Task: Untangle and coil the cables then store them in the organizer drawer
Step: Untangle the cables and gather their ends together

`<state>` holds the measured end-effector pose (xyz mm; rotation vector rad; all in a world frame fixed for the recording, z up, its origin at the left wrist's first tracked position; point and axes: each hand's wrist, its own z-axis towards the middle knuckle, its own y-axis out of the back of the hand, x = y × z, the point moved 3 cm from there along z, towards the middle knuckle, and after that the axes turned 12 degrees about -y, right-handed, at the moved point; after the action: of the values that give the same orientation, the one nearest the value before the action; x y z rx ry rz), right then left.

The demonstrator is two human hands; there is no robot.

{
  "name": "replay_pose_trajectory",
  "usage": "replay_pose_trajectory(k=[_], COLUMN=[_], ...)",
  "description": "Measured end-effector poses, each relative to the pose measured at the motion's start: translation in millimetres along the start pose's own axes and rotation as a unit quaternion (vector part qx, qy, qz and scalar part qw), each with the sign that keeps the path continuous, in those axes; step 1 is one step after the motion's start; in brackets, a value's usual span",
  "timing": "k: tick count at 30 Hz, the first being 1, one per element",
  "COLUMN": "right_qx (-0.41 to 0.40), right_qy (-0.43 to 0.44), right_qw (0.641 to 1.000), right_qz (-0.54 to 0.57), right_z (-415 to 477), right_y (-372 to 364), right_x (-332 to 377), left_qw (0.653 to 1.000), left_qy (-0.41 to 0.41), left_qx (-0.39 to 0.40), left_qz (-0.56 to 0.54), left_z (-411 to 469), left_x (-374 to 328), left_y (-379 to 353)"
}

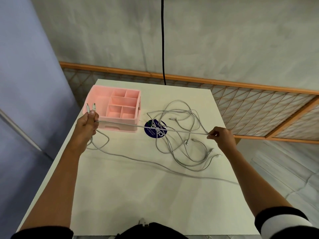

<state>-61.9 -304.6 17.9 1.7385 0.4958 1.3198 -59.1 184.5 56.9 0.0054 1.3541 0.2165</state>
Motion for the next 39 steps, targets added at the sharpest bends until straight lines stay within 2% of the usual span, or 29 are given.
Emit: replay_pose_trajectory(k=[3, 8, 15, 18, 24, 30, 33, 36, 39], right_qx=[0.003, 0.058, 0.004, -0.012, -0.054, -0.115, -0.103, -0.087, -0.009], right_qy=[-0.011, 0.000, -0.029, -0.074, -0.191, -0.298, -0.333, -0.265, -0.073], right_qw=[1.000, 0.998, 0.999, 0.997, 0.980, 0.947, 0.936, 0.958, 0.996], right_qz=[0.017, 0.003, -0.022, -0.030, -0.033, -0.023, -0.051, -0.072, 0.045], right_z=[-4.1, -8.0, -16.8, -20.6, -44.0, -69.8, -76.7, -68.1, -51.0], right_y=[-0.4, 3.8, -0.9, -1.6, 5.0, 18.8, 23.2, 17.6, -6.0], right_x=[-6.8, -18.1, -38.8, -62.4, -112.6, -160.7, -174.7, -158.2, -100.5], left_qw=[1.000, 0.999, 0.994, 0.989, 0.929, 0.903, 0.904, 0.902, 0.900], left_qy=[0.006, 0.009, 0.024, 0.034, 0.110, 0.106, 0.102, 0.090, 0.075], left_qx=[0.012, 0.025, 0.072, 0.112, 0.321, 0.389, 0.393, 0.402, 0.409], left_qz=[0.024, 0.026, 0.074, 0.091, 0.144, 0.150, 0.134, 0.127, 0.128], left_z=[-1.8, -2.2, -5.3, -10.7, -28.7, -43.2, -49.3, -53.6, -56.5], left_x=[-1.7, -0.6, -7.0, -7.7, -5.5, -0.4, -2.1, -3.6, -6.7], left_y=[-3.7, -3.1, -20.9, -30.0, -57.0, -108.7, -132.5, -150.7, -162.6])
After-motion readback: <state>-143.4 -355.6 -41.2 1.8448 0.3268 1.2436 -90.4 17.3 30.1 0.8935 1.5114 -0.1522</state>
